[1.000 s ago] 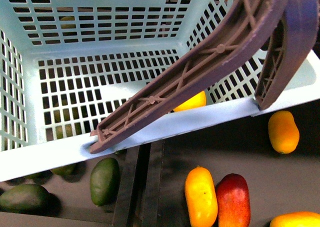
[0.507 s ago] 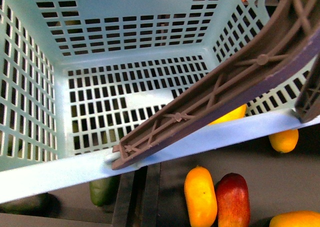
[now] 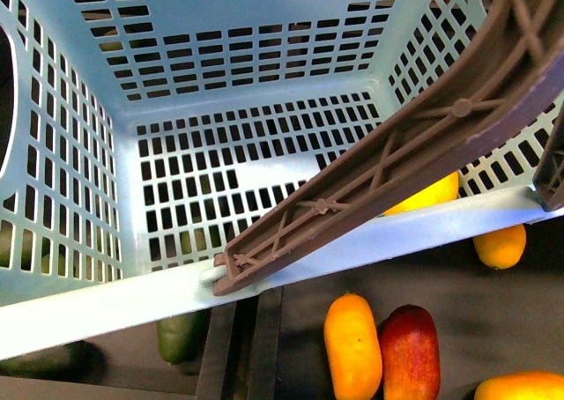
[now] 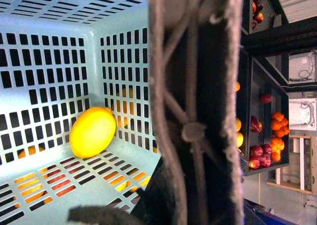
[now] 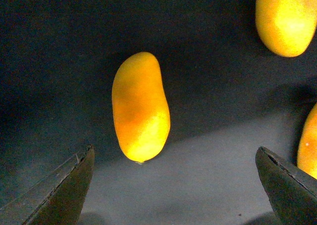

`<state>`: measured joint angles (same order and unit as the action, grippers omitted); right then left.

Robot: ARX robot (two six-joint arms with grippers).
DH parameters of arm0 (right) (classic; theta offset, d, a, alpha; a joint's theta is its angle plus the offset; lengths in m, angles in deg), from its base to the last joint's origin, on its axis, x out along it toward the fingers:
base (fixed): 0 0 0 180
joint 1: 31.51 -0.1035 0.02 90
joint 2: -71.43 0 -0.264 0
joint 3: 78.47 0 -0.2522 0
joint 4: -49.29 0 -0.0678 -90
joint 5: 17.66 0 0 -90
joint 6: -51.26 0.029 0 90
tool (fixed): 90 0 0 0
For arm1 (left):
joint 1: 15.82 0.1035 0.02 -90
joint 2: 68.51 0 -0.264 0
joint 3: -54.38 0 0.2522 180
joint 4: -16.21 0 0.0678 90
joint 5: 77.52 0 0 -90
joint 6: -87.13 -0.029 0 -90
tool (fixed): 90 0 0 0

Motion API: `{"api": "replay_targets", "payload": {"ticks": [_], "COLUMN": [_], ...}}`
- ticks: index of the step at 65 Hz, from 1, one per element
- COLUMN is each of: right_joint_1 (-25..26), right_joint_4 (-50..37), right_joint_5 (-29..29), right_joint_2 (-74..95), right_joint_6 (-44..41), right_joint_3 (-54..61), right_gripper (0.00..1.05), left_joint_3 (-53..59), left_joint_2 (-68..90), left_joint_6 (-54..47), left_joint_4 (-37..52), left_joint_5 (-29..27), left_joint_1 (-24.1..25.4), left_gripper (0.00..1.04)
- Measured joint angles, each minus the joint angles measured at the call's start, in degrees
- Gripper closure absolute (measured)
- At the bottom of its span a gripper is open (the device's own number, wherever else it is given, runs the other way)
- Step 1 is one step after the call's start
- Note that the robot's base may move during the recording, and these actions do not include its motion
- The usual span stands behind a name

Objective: Pick lemon and mango into basket

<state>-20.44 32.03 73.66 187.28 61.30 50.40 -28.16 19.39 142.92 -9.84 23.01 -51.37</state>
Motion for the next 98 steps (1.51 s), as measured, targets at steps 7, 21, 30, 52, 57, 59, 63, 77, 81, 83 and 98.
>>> {"api": "replay_targets", "payload": {"ticks": [7, 21, 30, 52, 57, 59, 63, 77, 81, 83, 98], "right_joint_1": [-1.5, -3.1, -4.0, -6.2, -6.6, -6.7, -7.0, -7.6, -7.6, -7.5, -6.4], "right_joint_4": [0.8, 3.7, 5.8, 10.2, 11.2, 11.7, 12.2, 13.6, 13.9, 13.9, 13.2], "right_joint_5": [-1.3, -2.7, -3.2, -4.1, -4.3, -4.4, -4.5, -4.7, -4.9, -5.0, -3.8], "right_joint_2": [6.5, 14.1, 17.8, 25.1, 26.7, 27.4, 28.5, 31.5, 31.8, 31.9, 31.8], "right_joint_6": [0.4, 1.4, 2.1, 5.2, 5.8, 6.0, 6.6, 8.2, 8.7, 8.7, 10.0], "right_joint_3": [-5.1, -12.8, -17.5, -27.2, -29.0, -29.7, -30.6, -33.2, -33.7, -33.8, -33.4], "right_gripper": [0.09, 0.09, 0.09, 0.09, 0.09, 0.09, 0.09, 0.09, 0.13, 0.16, 0.46], "left_joint_3": [0.0, 0.0, 0.0, 0.0, 0.0, 0.0, 0.0, 0.0, 0.0, 0.0, 0.0], "left_joint_2": [0.0, 0.0, 0.0, 0.0, 0.0, 0.0, 0.0, 0.0, 0.0, 0.0, 0.0], "left_joint_6": [0.0, -0.1, 0.0, 0.0, 0.0, 0.0, -0.1, 0.0, 0.0, 0.0, 0.0], "left_joint_4": [0.0, 0.0, 0.0, 0.0, 0.0, 0.0, 0.0, 0.0, 0.0, 0.0, 0.0], "left_joint_5": [-0.2, -0.6, -0.3, -0.3, -0.4, -0.4, -0.5, -0.2, -0.2, -0.2, -0.3], "left_joint_1": [0.0, 0.0, 0.0, 0.0, 0.0, 0.0, 0.0, 0.0, 0.0, 0.0, 0.0], "left_gripper": [1.01, 1.01, 1.01, 1.01, 1.01, 1.01, 1.01, 1.01, 1.01, 1.01, 1.01]}}
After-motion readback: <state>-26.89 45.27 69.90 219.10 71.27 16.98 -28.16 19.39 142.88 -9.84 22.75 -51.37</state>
